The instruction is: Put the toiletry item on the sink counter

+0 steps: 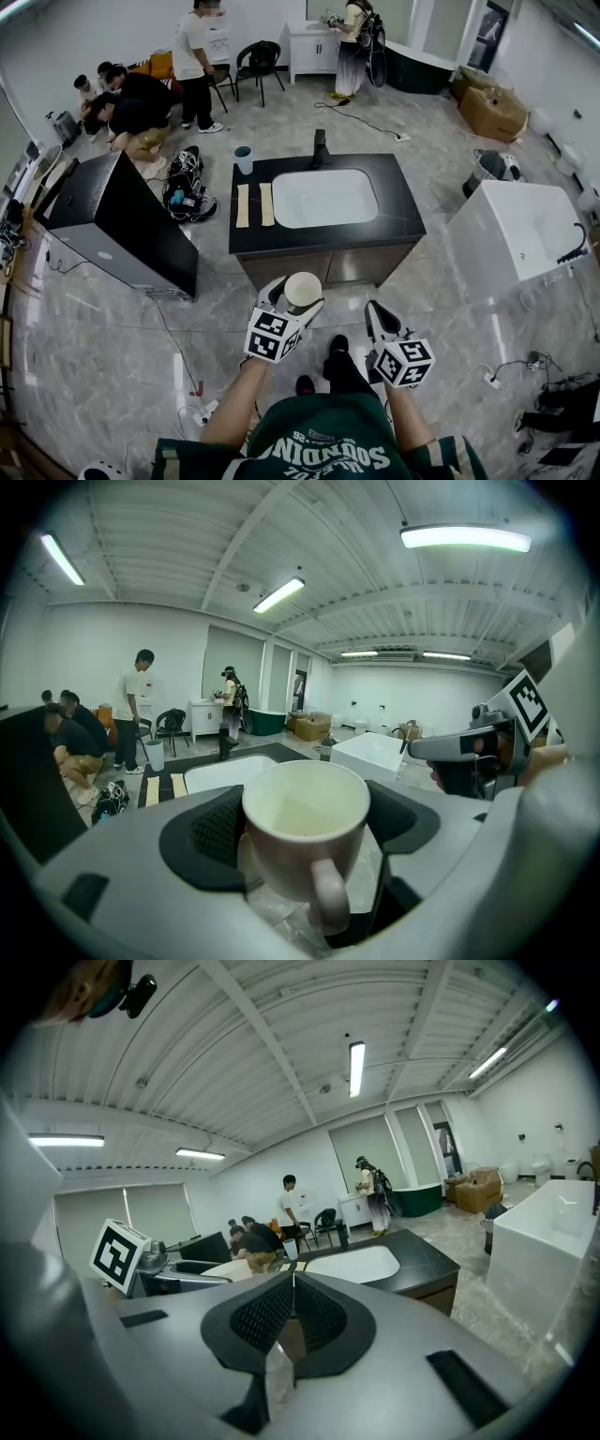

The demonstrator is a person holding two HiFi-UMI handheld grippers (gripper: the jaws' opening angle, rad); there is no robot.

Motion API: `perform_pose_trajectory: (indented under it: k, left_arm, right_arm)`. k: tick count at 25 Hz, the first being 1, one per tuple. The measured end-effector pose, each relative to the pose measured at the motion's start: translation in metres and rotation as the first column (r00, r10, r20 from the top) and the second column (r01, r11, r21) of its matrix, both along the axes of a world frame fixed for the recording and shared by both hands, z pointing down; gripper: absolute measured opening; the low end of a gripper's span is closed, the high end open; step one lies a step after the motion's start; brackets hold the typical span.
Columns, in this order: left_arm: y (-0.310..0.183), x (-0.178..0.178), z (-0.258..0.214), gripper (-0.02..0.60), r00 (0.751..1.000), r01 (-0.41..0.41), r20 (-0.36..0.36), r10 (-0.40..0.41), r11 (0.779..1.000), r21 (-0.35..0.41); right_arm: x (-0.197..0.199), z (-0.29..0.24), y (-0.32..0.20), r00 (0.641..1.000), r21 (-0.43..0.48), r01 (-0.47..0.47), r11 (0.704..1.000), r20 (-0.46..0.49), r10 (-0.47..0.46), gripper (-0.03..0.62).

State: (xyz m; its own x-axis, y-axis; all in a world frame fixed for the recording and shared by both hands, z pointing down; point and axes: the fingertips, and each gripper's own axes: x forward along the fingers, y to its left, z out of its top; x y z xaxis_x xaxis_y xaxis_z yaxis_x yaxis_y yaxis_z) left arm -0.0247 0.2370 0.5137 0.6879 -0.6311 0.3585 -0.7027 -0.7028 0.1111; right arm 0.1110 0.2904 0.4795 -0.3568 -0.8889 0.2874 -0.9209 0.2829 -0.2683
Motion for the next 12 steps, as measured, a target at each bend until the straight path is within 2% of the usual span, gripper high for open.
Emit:
perform_pose_trajectory:
  k: [6, 12]
  left_arm:
    - [-0.031, 0.013, 0.01, 0.411, 1.0, -0.004, 0.01, 0.004, 1.0, -0.018]
    - [-0.092, 0.032, 0.02, 0.411, 1.0, -0.008, 0.014, 0.008, 1.0, -0.028]
  right_arm:
    - [0.008, 0.011, -0.035, 1.0, -0.015, -0.002, 1.0, 0.007, 0.002, 0.041]
    - [0.019, 0.016, -0.109, 1.0, -0.017, 0.013, 1.0, 0.025, -0.013, 0.041]
